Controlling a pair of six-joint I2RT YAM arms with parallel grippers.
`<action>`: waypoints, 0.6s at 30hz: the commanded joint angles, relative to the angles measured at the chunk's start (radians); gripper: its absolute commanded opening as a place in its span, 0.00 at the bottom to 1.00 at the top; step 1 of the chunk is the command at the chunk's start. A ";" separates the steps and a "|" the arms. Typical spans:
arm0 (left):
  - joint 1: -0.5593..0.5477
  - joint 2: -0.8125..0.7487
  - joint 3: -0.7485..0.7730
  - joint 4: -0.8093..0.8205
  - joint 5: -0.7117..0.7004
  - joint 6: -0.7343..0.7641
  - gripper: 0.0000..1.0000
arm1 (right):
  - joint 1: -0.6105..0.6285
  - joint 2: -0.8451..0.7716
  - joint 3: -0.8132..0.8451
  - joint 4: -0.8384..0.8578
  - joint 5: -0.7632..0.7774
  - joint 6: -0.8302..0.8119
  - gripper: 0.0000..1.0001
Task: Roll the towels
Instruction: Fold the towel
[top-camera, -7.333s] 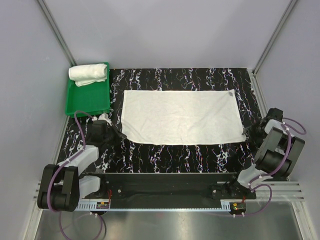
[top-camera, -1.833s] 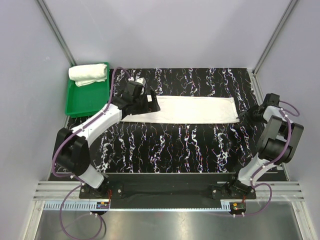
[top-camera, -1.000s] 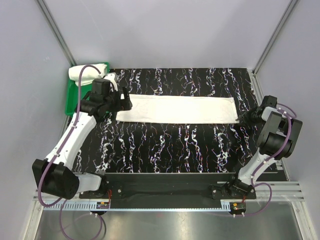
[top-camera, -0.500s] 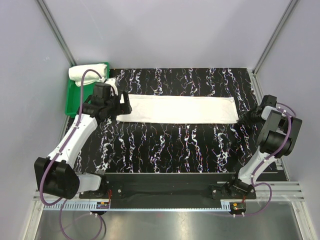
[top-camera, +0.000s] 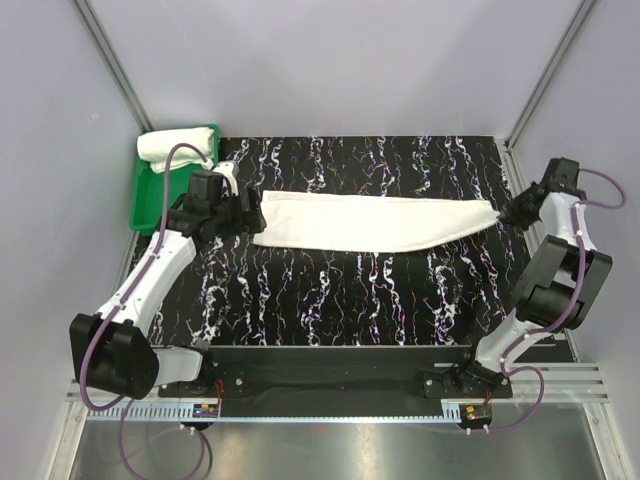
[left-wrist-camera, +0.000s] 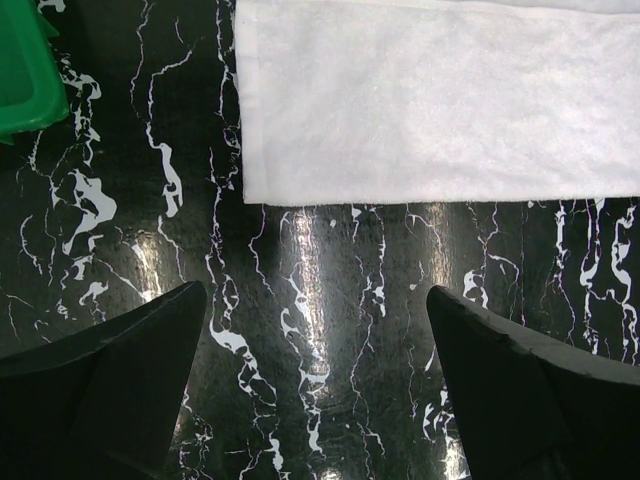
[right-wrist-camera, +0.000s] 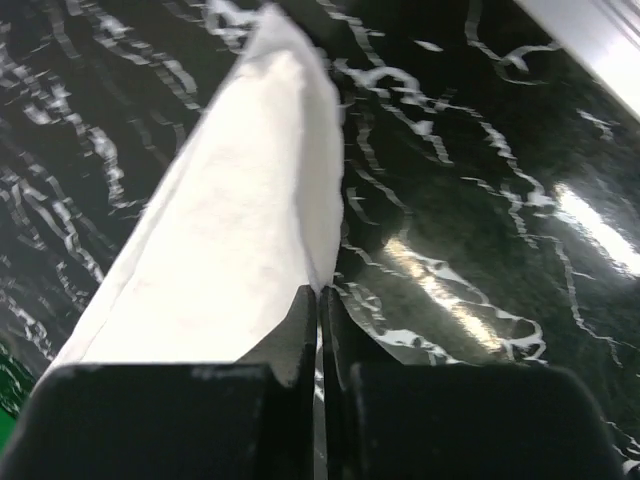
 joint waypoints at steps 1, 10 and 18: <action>0.005 -0.038 -0.009 0.050 0.028 0.010 0.99 | 0.083 -0.027 0.125 -0.127 0.022 -0.063 0.00; 0.005 -0.041 -0.006 0.046 0.040 0.003 0.99 | 0.411 0.102 0.456 -0.328 0.071 -0.045 0.00; 0.006 -0.041 -0.006 0.029 0.023 -0.004 0.99 | 0.667 0.325 0.853 -0.478 0.135 0.006 0.00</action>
